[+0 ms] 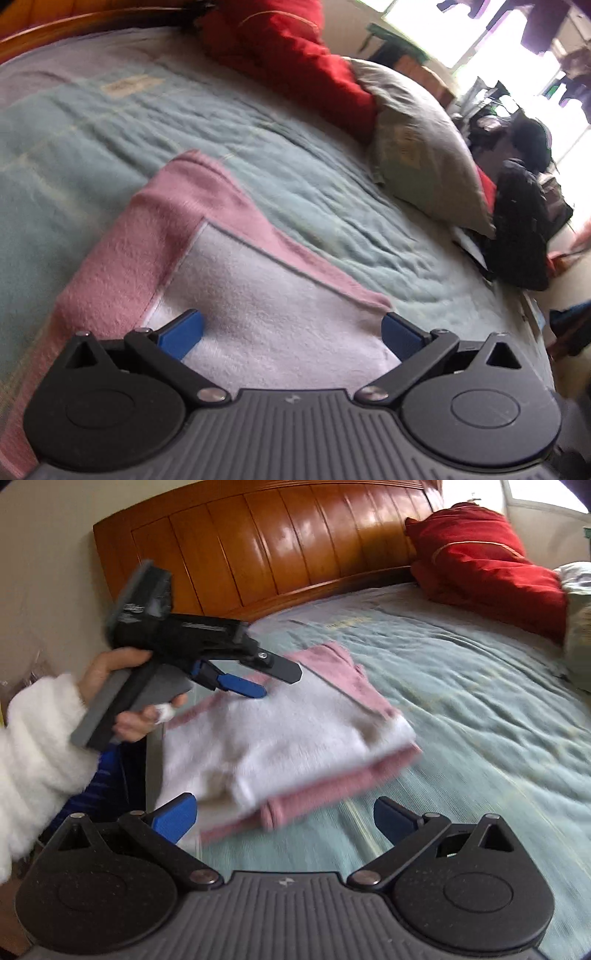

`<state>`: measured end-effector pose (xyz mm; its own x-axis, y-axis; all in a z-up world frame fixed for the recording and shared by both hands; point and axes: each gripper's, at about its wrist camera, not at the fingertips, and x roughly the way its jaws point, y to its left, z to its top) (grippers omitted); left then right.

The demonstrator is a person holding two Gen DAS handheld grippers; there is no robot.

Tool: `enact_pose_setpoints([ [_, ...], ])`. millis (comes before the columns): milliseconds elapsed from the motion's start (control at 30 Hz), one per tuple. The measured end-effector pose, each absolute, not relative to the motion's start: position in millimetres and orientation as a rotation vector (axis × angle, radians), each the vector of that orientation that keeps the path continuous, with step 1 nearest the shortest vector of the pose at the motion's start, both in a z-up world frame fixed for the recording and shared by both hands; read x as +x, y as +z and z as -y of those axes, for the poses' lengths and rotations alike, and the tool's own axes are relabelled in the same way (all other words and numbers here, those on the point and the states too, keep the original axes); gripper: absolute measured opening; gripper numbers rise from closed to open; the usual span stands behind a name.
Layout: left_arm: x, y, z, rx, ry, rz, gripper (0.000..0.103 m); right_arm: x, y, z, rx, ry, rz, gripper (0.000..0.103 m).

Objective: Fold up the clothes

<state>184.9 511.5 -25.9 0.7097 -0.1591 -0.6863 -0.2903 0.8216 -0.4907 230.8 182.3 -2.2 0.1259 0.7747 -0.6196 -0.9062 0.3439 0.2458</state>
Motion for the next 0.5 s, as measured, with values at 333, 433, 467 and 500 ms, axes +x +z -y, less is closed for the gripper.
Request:
enact_pose_setpoints([
  [333, 223.5, -38.2, -496.8, -0.592, 0.127, -0.807, 0.102, 201.9, -12.3, -95.2, -0.121, 1.075, -0.799, 0.103],
  [433, 206.6, -33.0, -474.0, -0.590, 0.072, -0.818, 0.102, 199.5, -11.3, -80.8, -0.107, 1.033, -0.819, 0.103],
  [467, 200.9, -31.3, -466.5, -0.589, 0.054, -0.821, 0.102, 197.8, -10.6, -78.1, -0.112, 1.021, -0.820, 0.103],
  [500, 195.3, -29.6, -458.9, -0.588, 0.036, -0.825, 0.102, 195.7, -9.5, -76.7, -0.119, 1.013, -0.818, 0.103],
])
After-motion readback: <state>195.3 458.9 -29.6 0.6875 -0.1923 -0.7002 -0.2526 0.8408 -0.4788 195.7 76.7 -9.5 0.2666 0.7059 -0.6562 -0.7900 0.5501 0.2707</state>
